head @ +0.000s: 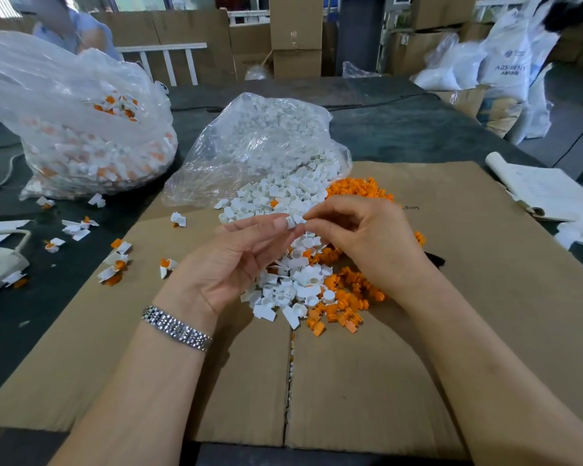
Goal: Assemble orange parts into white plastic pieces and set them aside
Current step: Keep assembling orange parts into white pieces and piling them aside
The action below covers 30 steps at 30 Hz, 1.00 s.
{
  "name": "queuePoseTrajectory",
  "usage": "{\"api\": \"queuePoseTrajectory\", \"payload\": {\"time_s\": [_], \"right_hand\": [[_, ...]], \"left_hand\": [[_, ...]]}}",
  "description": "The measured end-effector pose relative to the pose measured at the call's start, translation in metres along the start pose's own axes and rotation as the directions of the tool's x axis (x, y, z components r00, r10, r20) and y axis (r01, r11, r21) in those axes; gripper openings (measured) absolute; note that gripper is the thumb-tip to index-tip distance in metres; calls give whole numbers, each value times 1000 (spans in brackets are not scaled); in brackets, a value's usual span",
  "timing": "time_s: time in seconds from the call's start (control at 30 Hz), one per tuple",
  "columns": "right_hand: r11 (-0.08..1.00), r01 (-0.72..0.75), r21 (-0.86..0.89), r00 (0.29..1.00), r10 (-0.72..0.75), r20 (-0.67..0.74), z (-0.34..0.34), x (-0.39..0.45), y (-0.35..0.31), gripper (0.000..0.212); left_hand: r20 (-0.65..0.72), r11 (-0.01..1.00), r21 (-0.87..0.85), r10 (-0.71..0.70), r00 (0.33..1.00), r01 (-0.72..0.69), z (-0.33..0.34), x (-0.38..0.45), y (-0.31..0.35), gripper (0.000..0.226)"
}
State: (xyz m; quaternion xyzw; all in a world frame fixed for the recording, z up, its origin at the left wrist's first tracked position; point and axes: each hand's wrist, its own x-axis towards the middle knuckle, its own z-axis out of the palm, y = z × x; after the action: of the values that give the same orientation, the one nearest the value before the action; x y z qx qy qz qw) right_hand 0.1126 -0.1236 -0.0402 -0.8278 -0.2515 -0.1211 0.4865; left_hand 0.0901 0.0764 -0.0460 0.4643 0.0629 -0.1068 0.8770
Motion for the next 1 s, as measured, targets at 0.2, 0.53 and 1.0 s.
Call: {"api": "queuePoseTrajectory", "payload": {"time_s": [0.2, 0.53, 1.0], "right_hand": [[977, -30, 210, 1000, 31, -2, -5, 2, -1, 16], [998, 67, -2, 998, -67, 4, 0, 0, -6, 5], [981, 7, 192, 994, -27, 101, -6, -3, -9, 25]], "left_hand": [[5, 998, 48, 34, 999, -35, 4, -2, -3, 17], [74, 978, 140, 145, 987, -154, 7, -2, -6, 14], [169, 912, 192, 334, 927, -363, 6, -1, -10, 18]]}}
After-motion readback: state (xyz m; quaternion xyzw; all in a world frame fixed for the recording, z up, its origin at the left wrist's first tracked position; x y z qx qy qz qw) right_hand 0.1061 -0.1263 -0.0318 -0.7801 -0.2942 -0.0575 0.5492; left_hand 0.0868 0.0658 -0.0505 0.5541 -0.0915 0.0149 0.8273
